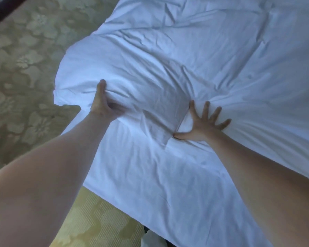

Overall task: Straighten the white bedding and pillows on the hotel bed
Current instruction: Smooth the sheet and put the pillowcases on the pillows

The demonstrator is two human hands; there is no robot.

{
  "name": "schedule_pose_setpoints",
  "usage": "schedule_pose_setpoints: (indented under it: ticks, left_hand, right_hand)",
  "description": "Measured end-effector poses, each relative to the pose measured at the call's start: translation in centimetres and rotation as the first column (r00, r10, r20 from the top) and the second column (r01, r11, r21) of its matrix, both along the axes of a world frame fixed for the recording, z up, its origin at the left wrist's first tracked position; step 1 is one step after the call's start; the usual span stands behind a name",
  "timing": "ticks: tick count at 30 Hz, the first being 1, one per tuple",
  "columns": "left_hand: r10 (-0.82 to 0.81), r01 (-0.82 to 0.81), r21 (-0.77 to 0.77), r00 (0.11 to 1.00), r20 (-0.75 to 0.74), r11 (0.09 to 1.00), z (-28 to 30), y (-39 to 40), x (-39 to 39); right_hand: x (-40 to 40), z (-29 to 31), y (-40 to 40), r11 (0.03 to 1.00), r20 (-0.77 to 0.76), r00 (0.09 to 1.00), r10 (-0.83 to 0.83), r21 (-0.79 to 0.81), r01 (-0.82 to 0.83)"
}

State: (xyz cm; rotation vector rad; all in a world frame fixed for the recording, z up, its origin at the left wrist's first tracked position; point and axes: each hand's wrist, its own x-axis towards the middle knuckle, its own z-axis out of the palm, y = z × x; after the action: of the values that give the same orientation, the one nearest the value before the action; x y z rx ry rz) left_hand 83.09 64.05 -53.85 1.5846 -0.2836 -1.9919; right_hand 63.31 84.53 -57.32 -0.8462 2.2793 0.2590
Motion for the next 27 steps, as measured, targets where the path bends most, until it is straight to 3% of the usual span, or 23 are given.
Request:
schedule_pose_setpoints:
  ticks: [3, 7, 9, 11, 14, 16, 18, 20, 23, 27]
  left_hand:
    - [0.015, -0.017, 0.017, 0.992, 0.128, 1.0, 0.8, -1.9, -0.2]
    - [0.061, 0.06, -0.355, 0.946, 0.318, 0.933, 1.9, -4.2, -4.8]
    - [0.072, 0.257, -0.565, 0.866, 0.494, 0.784, 3.4, -4.1, -9.4]
    - [-0.001, 0.614, -0.619, 0.71, 0.704, 0.49, 8.4, 0.6, -14.3]
    - [0.022, 0.921, -0.371, 0.376, 0.926, -0.119, 14.4, 9.6, -21.2]
    - [0.114, 0.85, -0.056, 0.135, 0.984, -0.524, 15.1, 14.7, -24.5]
    - [0.247, 0.643, 0.196, -0.011, 0.969, -0.741, 14.3, 19.3, -26.4]
    - [0.277, 0.469, 0.258, -0.03, 0.96, -0.845, 12.9, 23.6, -26.8]
    - [0.234, 0.336, 0.231, -0.033, 0.972, -0.913, 10.0, 28.1, -26.0]
    - [0.133, 0.387, 0.026, 0.253, 0.958, -0.922, 7.3, 32.2, -23.8]
  right_hand:
    - [0.4, -0.1, 0.6, 1.0, 0.023, 1.0, 0.003, -0.011, -0.003]
    - [0.9, 0.8, 1.9, 0.995, 0.096, 0.995, 0.032, -0.099, -0.023]
    - [0.8, 1.1, 3.0, 0.975, 0.181, 0.984, 0.003, -0.218, 0.037]
    - [0.5, 2.1, 4.6, 0.87, 0.398, 0.912, -0.101, -0.409, 0.275]
    - [-0.6, 4.8, 8.5, 0.441, 0.791, 0.574, -0.212, -0.447, 0.779]
    - [-2.3, 6.8, 12.3, 0.086, 0.891, 0.372, -0.262, -0.362, 0.928]
    - [-4.7, 8.5, 16.8, -0.21, 0.935, 0.262, -0.241, -0.313, 0.926]
    - [-7.2, 10.4, 21.1, -0.341, 0.926, 0.274, -0.258, -0.353, 0.871]
    - [-9.9, 11.7, 24.9, -0.373, 0.909, 0.26, -0.325, -0.376, 0.848]
    - [-12.2, 10.3, 26.6, -0.534, 0.965, 0.09, -0.248, -0.214, 0.818]
